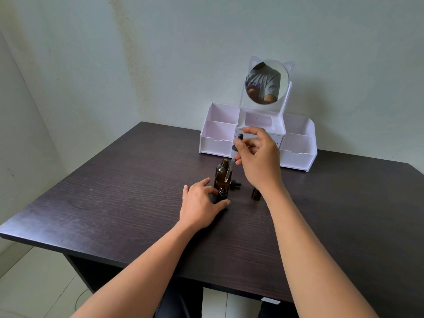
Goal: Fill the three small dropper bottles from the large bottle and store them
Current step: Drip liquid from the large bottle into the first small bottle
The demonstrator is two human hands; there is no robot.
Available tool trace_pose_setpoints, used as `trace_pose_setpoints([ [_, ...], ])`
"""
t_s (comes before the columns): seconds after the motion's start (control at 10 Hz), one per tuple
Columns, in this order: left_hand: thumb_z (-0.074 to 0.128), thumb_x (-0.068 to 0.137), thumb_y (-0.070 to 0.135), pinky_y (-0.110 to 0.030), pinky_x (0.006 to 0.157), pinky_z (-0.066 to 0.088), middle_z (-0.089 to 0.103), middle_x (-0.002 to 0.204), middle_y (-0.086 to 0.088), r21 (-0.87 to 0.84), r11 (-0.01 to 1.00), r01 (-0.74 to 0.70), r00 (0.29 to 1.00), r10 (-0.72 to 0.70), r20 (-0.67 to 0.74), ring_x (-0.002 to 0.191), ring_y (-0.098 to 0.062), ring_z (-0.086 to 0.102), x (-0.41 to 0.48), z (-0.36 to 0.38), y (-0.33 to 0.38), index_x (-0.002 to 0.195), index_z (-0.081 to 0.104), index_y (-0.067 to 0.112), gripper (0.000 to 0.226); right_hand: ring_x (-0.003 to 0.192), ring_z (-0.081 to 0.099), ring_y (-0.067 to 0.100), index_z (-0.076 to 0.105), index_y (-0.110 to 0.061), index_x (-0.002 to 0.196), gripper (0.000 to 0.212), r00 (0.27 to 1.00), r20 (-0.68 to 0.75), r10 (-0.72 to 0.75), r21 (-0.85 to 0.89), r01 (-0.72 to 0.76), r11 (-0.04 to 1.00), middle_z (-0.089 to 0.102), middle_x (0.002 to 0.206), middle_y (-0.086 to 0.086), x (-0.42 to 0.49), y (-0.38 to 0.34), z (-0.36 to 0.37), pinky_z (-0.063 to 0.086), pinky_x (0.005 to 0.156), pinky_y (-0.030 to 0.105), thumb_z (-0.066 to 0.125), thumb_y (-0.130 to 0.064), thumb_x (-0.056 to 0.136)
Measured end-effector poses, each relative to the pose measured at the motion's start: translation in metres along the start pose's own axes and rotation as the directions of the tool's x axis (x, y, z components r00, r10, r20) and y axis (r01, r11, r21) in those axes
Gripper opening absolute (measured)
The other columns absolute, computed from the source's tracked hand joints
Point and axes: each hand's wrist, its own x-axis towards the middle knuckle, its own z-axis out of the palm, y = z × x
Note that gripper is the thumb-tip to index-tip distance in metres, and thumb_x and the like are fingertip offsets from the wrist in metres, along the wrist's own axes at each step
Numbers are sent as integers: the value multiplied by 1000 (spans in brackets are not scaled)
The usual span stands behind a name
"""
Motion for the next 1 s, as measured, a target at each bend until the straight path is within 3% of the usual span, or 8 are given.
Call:
trace_pose_setpoints([
  [0.2, 69, 79, 62, -50, 121, 9, 38, 156, 3, -11, 1000, 4, 1000, -3, 7, 142, -15, 34, 0, 1, -1, 117, 70, 29, 51, 68, 69, 18, 63, -8, 113, 18, 985, -159, -73, 56, 83, 995, 66, 84, -10, 17, -10, -3, 61, 65, 33, 65, -13, 96],
  [0.4, 69, 79, 62, -51, 121, 9, 37, 156, 3, -14, 1000, 5, 1000, -5, 6, 143, -15, 33, 0, 0, -1, 117, 70, 29, 50, 70, 70, 20, 61, -16, 106, 10, 985, -139, -103, 47, 111, 993, 64, 82, -12, 21, -11, 4, 62, 68, 36, 63, -12, 97],
  [0.6, 69, 80, 61, -51, 121, 10, 37, 156, 3, -5, 1000, 2, 1000, -2, 7, 143, -16, 33, 1, 0, 0, 118, 69, 30, 49, 75, 71, 19, 62, -15, 107, 11, 993, -81, -85, 1, 85, 996, 70, 89, 0, 22, -3, 8, 62, 69, 41, 64, -15, 96],
  [0.9, 68, 80, 63, -51, 120, 9, 37, 156, 3, 11, 1000, 0, 1000, 0, 8, 143, -16, 33, 2, 3, -1, 117, 69, 30, 50, 80, 71, 23, 64, -20, 108, 12, 999, -29, -26, -67, 24, 997, 71, 97, 3, 23, 7, 12, 62, 74, 46, 60, -24, 97],
  [1.0, 68, 80, 64, -51, 120, 9, 37, 156, 4, 13, 1000, 0, 1000, 0, 3, 143, -16, 33, 2, 4, -2, 117, 69, 30, 50, 78, 71, 17, 66, -21, 105, 10, 1000, -11, -13, -93, 11, 996, 71, 96, 1, 22, 9, 14, 61, 74, 39, 62, -23, 96],
])
